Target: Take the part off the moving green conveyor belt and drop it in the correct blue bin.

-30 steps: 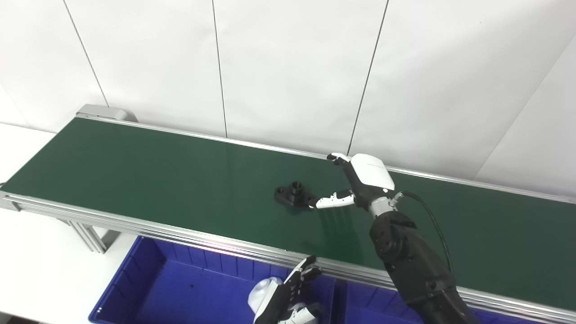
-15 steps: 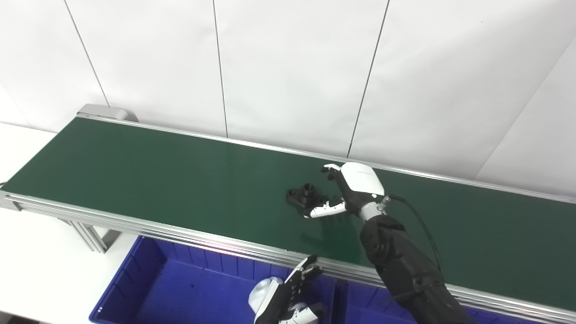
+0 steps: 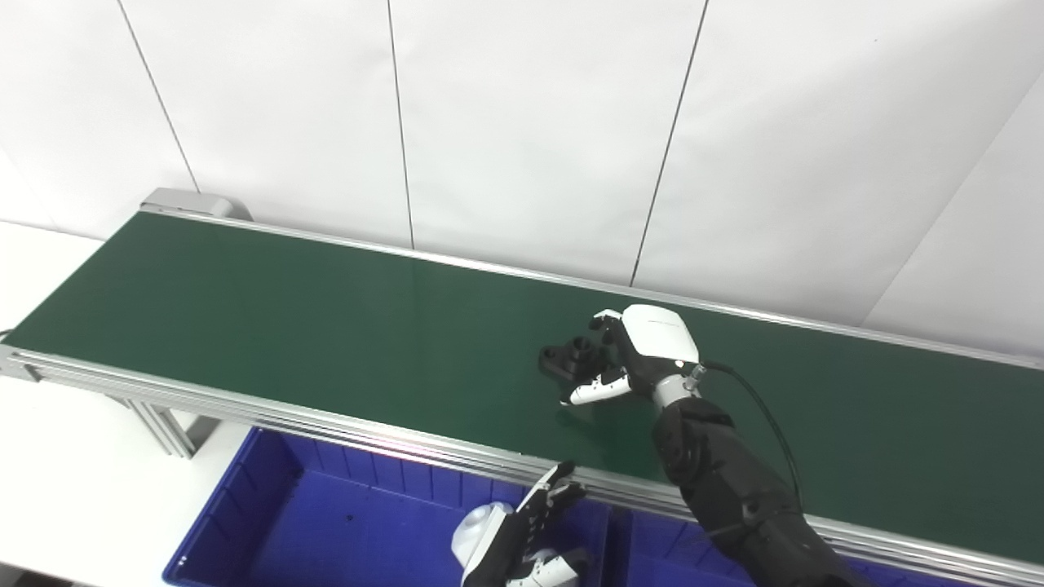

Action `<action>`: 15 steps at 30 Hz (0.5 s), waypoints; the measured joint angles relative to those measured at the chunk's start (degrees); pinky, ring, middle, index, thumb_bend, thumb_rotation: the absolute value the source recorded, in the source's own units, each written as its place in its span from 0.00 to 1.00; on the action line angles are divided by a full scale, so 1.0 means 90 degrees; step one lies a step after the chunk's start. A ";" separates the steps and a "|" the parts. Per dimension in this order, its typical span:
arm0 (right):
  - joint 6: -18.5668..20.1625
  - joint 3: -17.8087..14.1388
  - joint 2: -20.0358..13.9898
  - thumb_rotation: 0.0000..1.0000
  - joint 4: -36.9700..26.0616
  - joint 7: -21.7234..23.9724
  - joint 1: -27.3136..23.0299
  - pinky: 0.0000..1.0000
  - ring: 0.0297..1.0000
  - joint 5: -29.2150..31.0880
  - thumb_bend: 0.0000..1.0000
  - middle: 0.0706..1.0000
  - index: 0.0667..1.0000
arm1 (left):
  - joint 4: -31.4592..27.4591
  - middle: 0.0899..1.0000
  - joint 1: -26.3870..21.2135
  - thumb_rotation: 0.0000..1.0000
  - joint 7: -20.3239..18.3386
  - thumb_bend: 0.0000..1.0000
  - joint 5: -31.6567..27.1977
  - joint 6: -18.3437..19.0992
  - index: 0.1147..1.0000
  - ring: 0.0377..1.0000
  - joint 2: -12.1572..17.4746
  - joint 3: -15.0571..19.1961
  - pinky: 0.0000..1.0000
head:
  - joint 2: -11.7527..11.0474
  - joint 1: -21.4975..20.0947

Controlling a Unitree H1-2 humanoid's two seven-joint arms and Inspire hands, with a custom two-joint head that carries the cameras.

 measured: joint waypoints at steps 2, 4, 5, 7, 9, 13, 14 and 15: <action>0.0000 -0.0004 0.0001 0.29 0.0033 -0.0005 -0.0022 0.51 0.61 0.0052 0.85 0.67 0.67 | 0.0000 0.96 0.0000 0.75 0.0001 0.89 -0.0001 0.0000 0.93 0.95 0.0000 0.0000 0.88 | 0.0000 0.0000; -0.0015 -0.0027 0.0005 0.13 0.0124 -0.0013 -0.0074 0.44 0.50 0.0133 0.68 0.57 0.56 | 0.0000 0.96 0.0000 0.75 0.0001 0.88 -0.0003 0.0001 0.93 0.95 0.0000 0.0000 0.88 | 0.0000 0.0000; -0.0030 -0.0044 0.0006 0.07 0.0204 -0.0029 -0.0103 0.40 0.45 0.0200 0.60 0.53 0.51 | -0.0003 0.96 0.0000 0.74 0.0001 0.88 -0.0005 0.0002 0.93 0.95 0.0000 0.0000 0.87 | 0.0010 -0.0010; -0.0081 -0.0065 0.0009 0.01 0.0336 -0.0144 -0.0144 0.37 0.40 0.0285 0.53 0.48 0.47 | -0.0008 0.96 0.0001 0.74 0.0001 0.88 -0.0011 0.0007 0.94 0.95 0.0000 0.0001 0.88 | 0.0039 -0.0020; -0.0176 -0.0093 0.0001 0.00 0.0349 -0.0171 -0.0154 0.37 0.39 0.0398 0.52 0.47 0.47 | -0.0009 0.95 0.0002 0.74 0.0001 0.88 -0.0013 0.0007 0.94 0.95 0.0000 0.0001 0.88 | 0.0039 -0.0020; -0.0200 -0.0089 -0.0002 0.00 0.0349 -0.0160 -0.0181 0.37 0.40 0.0487 0.52 0.49 0.46 | -0.0012 0.96 0.0002 0.74 0.0000 0.89 -0.0012 0.0011 0.94 0.96 0.0000 0.0000 0.89 | 0.0039 -0.0010; -0.0200 -0.0088 -0.0011 0.00 0.0349 -0.0153 -0.0181 0.37 0.40 0.0493 0.52 0.49 0.46 | -0.0018 0.96 0.0002 0.74 -0.0006 0.88 -0.0011 0.0013 0.94 0.96 0.0000 -0.0001 0.90 | 0.0039 -0.0010; -0.0200 -0.0083 -0.0021 0.00 0.0348 -0.0143 -0.0181 0.37 0.39 0.0498 0.52 0.49 0.46 | -0.0027 0.96 0.0004 0.74 -0.0007 0.88 -0.0012 0.0019 0.94 0.95 0.0000 -0.0001 0.88 | 0.0058 -0.0020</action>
